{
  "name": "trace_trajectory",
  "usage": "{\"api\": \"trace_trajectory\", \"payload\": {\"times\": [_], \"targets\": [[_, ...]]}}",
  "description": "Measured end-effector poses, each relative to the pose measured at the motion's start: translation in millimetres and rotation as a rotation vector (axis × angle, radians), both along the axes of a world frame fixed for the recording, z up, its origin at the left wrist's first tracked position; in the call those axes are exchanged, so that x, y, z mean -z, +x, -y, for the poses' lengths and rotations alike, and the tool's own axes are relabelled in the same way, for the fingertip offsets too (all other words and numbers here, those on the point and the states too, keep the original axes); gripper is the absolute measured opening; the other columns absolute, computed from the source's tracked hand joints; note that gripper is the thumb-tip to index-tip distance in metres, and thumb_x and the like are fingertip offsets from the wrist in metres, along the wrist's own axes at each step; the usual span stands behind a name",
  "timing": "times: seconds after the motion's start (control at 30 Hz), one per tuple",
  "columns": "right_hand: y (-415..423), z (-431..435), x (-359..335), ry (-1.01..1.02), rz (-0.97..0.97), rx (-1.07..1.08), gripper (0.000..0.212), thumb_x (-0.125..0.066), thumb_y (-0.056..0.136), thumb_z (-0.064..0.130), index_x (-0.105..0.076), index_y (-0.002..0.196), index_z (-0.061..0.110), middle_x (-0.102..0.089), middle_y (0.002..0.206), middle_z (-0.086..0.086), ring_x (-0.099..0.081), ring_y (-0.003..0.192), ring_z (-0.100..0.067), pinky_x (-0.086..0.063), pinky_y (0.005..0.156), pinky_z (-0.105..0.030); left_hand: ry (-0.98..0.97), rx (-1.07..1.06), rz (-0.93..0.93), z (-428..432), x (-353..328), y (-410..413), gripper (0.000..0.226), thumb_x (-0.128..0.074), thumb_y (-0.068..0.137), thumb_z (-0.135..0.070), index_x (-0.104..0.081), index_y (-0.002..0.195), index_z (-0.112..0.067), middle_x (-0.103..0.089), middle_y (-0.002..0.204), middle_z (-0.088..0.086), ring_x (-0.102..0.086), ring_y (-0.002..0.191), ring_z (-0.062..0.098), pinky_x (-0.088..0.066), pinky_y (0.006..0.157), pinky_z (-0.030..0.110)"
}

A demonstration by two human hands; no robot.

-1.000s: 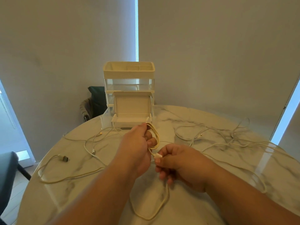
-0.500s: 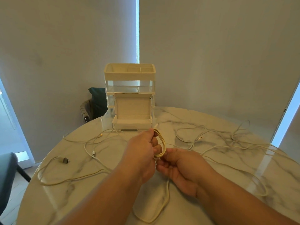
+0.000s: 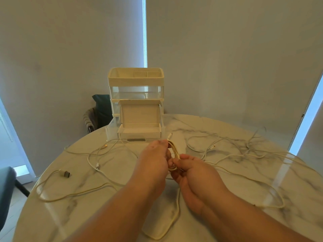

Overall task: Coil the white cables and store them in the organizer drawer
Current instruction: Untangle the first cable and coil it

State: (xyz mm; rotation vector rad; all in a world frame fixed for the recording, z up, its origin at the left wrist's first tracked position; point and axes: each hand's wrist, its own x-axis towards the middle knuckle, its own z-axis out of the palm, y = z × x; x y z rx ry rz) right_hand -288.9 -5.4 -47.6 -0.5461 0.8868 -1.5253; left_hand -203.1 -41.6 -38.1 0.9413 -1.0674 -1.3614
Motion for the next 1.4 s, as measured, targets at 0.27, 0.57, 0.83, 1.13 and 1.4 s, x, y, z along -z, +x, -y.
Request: {"api": "trace_trajectory", "payload": {"times": [0.27,0.57,0.83,1.13,1.4], "targets": [[-4,5,3,0.009,-0.073,0.125,0.045,-0.065,0.072,-0.019,-0.048,0.104,0.007,-0.063,0.076,-0.020,-0.059,0.073,-0.027,-0.047,0.071,-0.038,-0.166,-0.086,0.157,-7,6,-7,0.034,-0.046,0.102,-0.020,-0.055,0.070,-0.011,-0.052,0.057,0.000,-0.048,0.053,0.011,-0.043,0.050,0.020],[-9,11,4,0.008,-0.137,0.111,0.046,-0.057,0.073,-0.018,-0.044,0.106,0.012,-0.061,0.089,-0.022,-0.050,0.071,-0.023,-0.033,0.054,-0.031,-0.097,-0.153,0.174,-6,8,-8,0.035,-0.047,0.101,-0.025,-0.061,0.081,-0.001,-0.063,0.069,0.005,-0.057,0.063,0.016,-0.048,0.065,0.033],[-17,8,0,-0.150,-0.636,0.053,0.062,-0.075,0.045,0.017,-0.043,0.098,0.023,-0.070,0.104,-0.007,-0.069,0.098,-0.033,-0.053,0.089,-0.055,-0.152,-0.221,0.377,2,5,2,0.032,-0.048,0.094,-0.037,-0.066,0.075,-0.019,-0.063,0.062,-0.004,-0.061,0.066,0.019,-0.050,0.069,0.041],[-20,6,-1,-0.280,-0.689,0.109,0.052,-0.064,0.055,0.006,-0.036,0.096,0.020,-0.062,0.107,-0.005,-0.072,0.080,-0.017,-0.052,0.069,-0.030,-0.056,-0.157,0.446,2,4,3,0.039,-0.045,0.102,-0.026,-0.054,0.065,-0.021,-0.052,0.058,-0.007,-0.047,0.055,0.011,-0.039,0.055,0.026],[-21,2,-5,-0.328,-0.599,-0.105,0.040,-0.073,0.072,-0.008,-0.066,0.104,0.014,-0.074,0.088,-0.001,-0.070,0.077,-0.015,-0.053,0.070,-0.025,0.007,-0.166,0.272,4,3,1,0.030,-0.046,0.099,-0.024,-0.065,0.077,-0.015,-0.059,0.058,-0.002,-0.056,0.060,0.018,-0.042,0.059,0.031]]}}
